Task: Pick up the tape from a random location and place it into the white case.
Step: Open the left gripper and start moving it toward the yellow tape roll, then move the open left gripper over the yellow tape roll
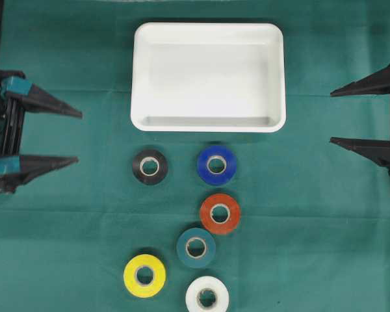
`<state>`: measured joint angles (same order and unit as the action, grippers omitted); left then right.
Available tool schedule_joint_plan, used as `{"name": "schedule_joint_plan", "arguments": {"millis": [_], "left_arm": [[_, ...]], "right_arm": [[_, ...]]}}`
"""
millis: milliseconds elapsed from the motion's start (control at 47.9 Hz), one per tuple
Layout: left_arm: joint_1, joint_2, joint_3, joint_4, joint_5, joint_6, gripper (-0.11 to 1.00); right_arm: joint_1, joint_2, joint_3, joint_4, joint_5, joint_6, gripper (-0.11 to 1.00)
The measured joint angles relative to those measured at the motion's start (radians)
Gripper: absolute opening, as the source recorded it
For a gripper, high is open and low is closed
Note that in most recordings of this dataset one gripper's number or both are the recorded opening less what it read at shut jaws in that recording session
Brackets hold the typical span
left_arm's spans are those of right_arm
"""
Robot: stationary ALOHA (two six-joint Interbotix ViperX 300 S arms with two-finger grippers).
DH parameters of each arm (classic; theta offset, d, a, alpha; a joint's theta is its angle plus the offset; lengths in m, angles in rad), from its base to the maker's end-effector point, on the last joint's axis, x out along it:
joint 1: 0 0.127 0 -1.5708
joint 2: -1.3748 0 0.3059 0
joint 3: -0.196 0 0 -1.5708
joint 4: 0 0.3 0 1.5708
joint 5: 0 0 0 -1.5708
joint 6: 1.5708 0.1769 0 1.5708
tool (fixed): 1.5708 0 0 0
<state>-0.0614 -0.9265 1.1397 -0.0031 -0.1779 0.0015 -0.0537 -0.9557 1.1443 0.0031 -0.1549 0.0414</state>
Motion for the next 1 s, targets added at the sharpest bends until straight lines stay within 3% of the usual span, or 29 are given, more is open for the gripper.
{"name": "schedule_joint_plan", "arguments": {"millis": [480,668,1002], "left_arm": [[-0.250,0.000,-0.020,0.000,0.017,-0.005,0.97],[-0.298,0.000,-0.026,0.000,0.020,-0.003,0.97],[-0.299,0.020,-0.031,0.000,0.026,-0.002,0.97]], "right_arm": [[-0.002,0.000,0.000,0.000,0.000,0.000,0.91],[-0.002,0.002,0.000,0.000,0.002,0.000,0.91],[-0.002,0.006,0.000,-0.002,0.003,-0.002,0.91]]}}
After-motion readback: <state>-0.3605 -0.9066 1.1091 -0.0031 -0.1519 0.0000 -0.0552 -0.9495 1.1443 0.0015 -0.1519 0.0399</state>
